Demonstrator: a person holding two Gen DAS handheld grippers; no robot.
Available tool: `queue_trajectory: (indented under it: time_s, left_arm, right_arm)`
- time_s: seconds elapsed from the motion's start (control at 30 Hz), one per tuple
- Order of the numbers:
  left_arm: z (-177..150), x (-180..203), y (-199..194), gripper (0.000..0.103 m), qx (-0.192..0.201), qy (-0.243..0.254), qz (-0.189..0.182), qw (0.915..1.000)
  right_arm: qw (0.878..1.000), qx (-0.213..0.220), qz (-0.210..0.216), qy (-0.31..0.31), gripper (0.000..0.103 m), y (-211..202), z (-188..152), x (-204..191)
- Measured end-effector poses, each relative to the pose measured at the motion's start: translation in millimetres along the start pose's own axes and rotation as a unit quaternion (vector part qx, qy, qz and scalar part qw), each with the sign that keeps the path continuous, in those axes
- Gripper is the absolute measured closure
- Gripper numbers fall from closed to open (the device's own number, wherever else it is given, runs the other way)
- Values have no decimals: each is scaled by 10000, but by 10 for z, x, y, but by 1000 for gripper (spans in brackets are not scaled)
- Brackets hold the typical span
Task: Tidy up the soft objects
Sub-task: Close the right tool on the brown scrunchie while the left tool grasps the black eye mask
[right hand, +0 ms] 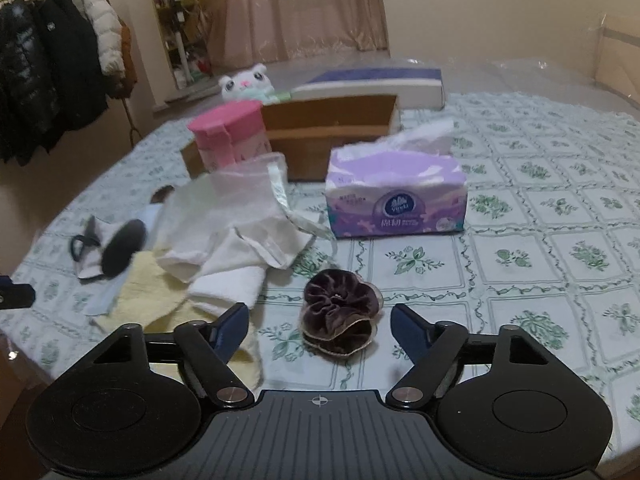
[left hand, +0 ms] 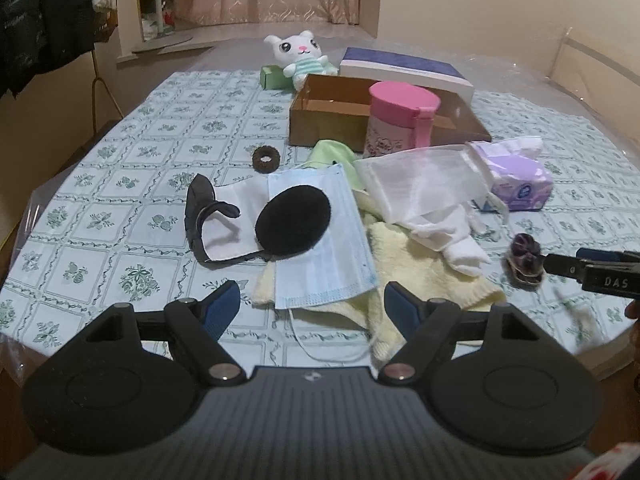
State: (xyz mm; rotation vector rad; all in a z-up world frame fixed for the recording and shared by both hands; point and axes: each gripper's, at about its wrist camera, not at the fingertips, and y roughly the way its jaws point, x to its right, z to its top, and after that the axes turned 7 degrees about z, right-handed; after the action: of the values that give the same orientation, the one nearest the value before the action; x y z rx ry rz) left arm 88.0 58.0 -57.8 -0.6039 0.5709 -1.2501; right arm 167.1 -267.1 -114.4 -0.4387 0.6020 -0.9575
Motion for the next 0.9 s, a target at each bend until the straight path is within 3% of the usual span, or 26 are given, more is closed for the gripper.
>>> queue_trajectory:
  time_s: [0.5, 0.57, 0.63, 0.7, 0.9]
  left_arm:
    - [101, -103, 676, 30, -190, 179, 23, 9997]
    - [115, -104, 722, 30, -174, 218, -8, 9996]
    - [133, -103, 774, 30, -154, 265, -33, 9995]
    - [154, -99, 830, 31, -125, 349, -38, 9993]
    - [239, -99, 1044, 31, -10, 707, -136, 9974]
  right_arm:
    - [9989, -404, -233, 16, 43, 565, 2, 195]
    - [9989, -411, -216, -61, 50, 583, -1, 178]
    - [9988, -426, -185, -145, 65, 590, 1, 155]
    - [9990, -394, -169, -151, 74, 591, 25, 145]
    - [9994, -145, -306, 115, 79, 470, 184, 260]
